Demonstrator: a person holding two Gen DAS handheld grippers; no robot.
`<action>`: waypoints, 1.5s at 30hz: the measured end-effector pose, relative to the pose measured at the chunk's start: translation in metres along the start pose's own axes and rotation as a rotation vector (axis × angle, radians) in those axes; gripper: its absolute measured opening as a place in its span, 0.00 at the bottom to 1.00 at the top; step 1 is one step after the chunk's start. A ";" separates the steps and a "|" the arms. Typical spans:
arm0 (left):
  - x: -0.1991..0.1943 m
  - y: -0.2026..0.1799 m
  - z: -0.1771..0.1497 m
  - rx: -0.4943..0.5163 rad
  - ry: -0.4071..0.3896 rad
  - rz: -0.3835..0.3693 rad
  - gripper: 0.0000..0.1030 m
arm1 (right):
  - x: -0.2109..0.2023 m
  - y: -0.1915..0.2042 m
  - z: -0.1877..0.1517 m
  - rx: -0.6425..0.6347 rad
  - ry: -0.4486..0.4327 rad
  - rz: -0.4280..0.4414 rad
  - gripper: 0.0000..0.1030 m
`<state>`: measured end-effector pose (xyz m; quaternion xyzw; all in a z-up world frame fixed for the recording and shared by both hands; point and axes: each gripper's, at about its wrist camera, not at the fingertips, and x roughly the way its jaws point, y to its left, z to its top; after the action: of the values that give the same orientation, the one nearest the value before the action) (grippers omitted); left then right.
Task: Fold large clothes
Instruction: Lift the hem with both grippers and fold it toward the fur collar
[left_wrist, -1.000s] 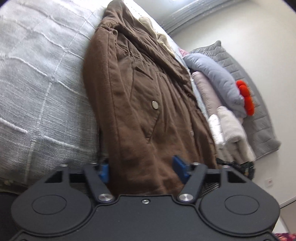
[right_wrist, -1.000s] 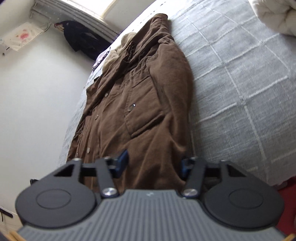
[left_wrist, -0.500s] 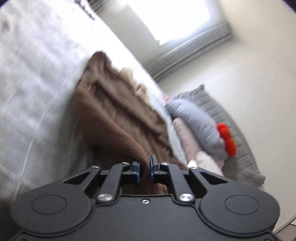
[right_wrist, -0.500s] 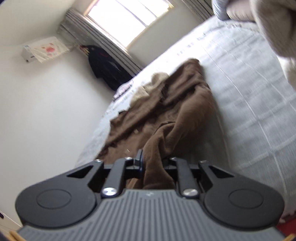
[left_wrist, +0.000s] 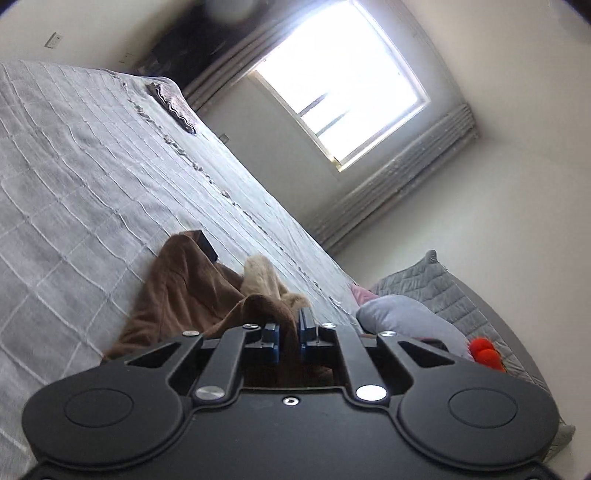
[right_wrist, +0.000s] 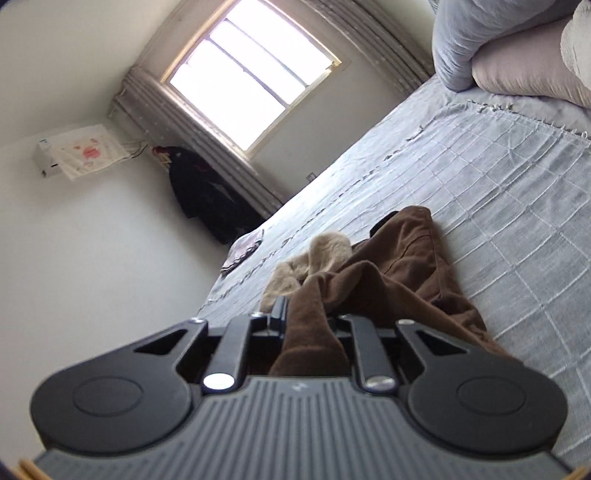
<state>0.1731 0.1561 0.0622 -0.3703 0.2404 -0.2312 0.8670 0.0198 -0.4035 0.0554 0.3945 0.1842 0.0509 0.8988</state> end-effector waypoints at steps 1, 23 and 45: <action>0.014 0.005 0.006 -0.003 -0.005 0.027 0.10 | 0.011 -0.006 0.006 0.015 0.001 -0.019 0.13; 0.147 0.056 0.041 0.180 0.138 0.240 0.24 | 0.115 -0.114 0.081 0.267 -0.035 -0.047 0.75; 0.213 0.025 0.015 0.614 0.185 0.410 0.14 | 0.213 -0.052 0.048 -0.467 0.175 -0.459 0.17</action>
<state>0.3534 0.0564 0.0000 -0.0151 0.3062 -0.1468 0.9405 0.2323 -0.4214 -0.0147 0.1206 0.3278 -0.0784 0.9337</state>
